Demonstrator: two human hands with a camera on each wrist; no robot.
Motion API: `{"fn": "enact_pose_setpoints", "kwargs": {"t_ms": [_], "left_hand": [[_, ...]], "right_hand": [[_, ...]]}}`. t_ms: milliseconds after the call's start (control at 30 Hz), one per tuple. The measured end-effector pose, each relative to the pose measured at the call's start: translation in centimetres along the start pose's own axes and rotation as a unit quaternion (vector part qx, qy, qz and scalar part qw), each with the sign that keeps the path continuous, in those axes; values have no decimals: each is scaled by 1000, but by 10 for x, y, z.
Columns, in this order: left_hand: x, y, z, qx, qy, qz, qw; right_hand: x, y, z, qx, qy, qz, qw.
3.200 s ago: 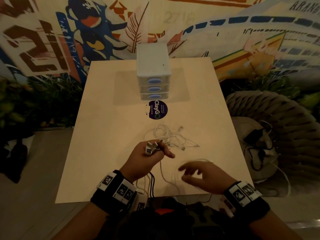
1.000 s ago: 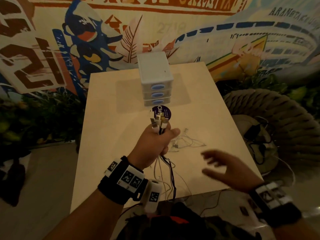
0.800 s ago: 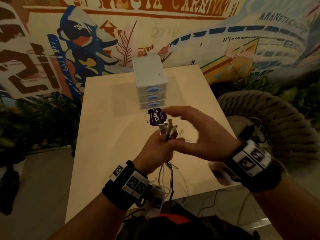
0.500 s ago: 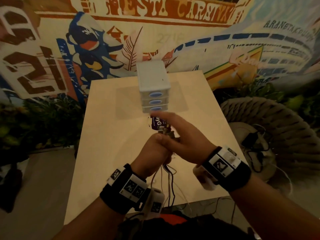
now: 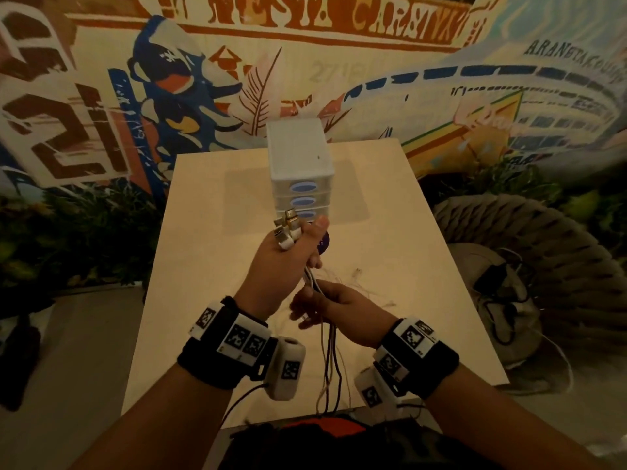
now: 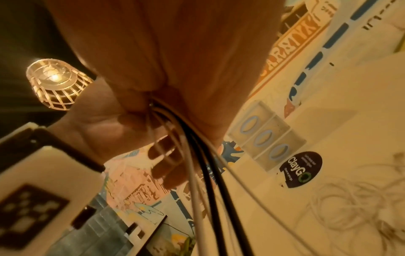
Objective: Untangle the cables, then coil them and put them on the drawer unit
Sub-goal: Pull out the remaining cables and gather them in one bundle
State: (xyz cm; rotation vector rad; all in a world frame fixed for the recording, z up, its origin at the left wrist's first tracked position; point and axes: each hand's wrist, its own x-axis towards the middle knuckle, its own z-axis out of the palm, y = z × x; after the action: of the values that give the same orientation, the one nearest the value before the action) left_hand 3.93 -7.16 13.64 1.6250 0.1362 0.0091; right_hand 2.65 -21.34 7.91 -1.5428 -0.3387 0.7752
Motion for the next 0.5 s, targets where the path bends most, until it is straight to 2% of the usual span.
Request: {"fn": "enact_pose_setpoints", "kwargs": {"t_ms": [67,200,300,433,500], "left_hand": [[1,-8,-1,-25,-17,-18,999],[-9,-17,6,-23,-98,-76,992],[-11,-18,12,-36,-101,-78,991],[-11,-17,17,-72,-96,-87,989],[-12,-15,16,-53,-93,-67,992]], "right_hand": [[-2,2,1,4,3,-12,1000],[-4,7,1,6,56,-54,997],[-6,6,-1,10,61,-56,996],[-10,10,-7,-4,23,2,1000],[-17,10,-12,-70,29,20,997]]}}
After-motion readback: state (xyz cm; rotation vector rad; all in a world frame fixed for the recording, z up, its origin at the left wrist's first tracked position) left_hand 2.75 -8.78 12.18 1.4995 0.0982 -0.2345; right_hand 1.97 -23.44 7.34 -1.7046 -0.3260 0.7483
